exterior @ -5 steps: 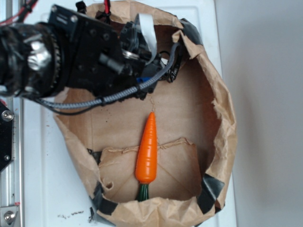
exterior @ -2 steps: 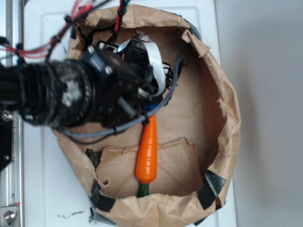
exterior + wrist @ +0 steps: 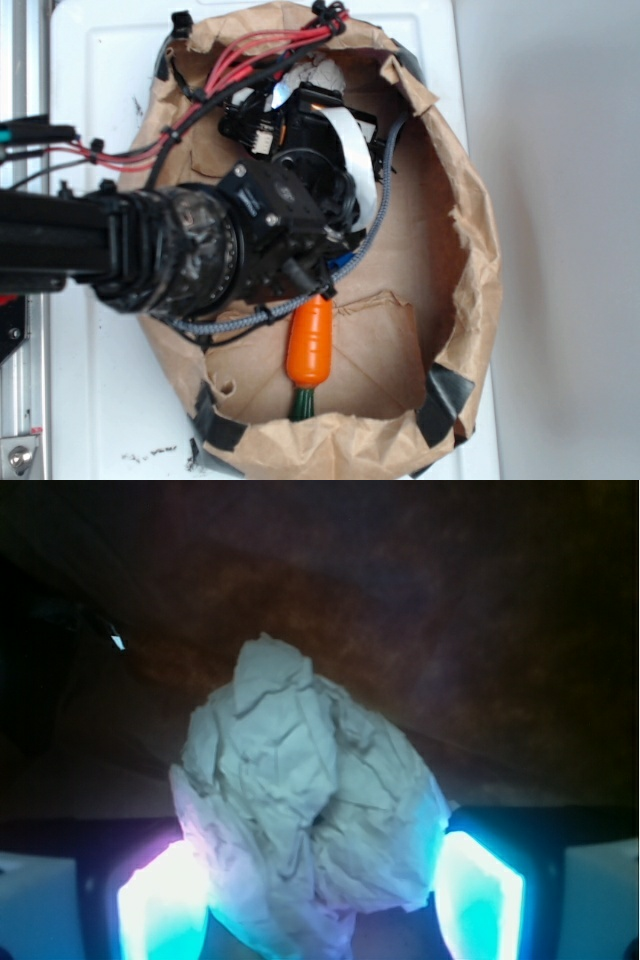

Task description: Grab the white paper.

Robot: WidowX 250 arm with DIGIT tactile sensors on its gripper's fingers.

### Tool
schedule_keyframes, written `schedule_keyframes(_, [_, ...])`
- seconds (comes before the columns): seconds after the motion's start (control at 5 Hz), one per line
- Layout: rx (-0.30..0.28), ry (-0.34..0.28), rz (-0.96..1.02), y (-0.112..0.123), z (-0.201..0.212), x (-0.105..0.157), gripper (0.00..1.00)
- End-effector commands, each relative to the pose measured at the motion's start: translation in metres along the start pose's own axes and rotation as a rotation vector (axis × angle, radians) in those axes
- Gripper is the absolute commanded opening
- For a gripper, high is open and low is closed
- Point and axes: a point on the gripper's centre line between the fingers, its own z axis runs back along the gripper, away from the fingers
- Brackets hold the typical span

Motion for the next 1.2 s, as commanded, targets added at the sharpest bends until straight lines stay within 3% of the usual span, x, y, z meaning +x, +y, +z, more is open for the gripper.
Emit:
schedule_keyframes(0.0, [-0.046, -0.019, -0.041, 0.02, 0.019, 0.021, 0.0])
schedule_keyframes(0.2, [-0.072, -0.008, -0.047, 0.026, 0.028, 0.025, 0.0])
schedule_keyframes(0.6, [-0.152, 0.075, -0.047, 0.051, 0.074, 0.047, 0.0])
schedule_keyframes(1.0, [-0.178, 0.103, -0.063, 0.056, 0.083, 0.052, 0.0])
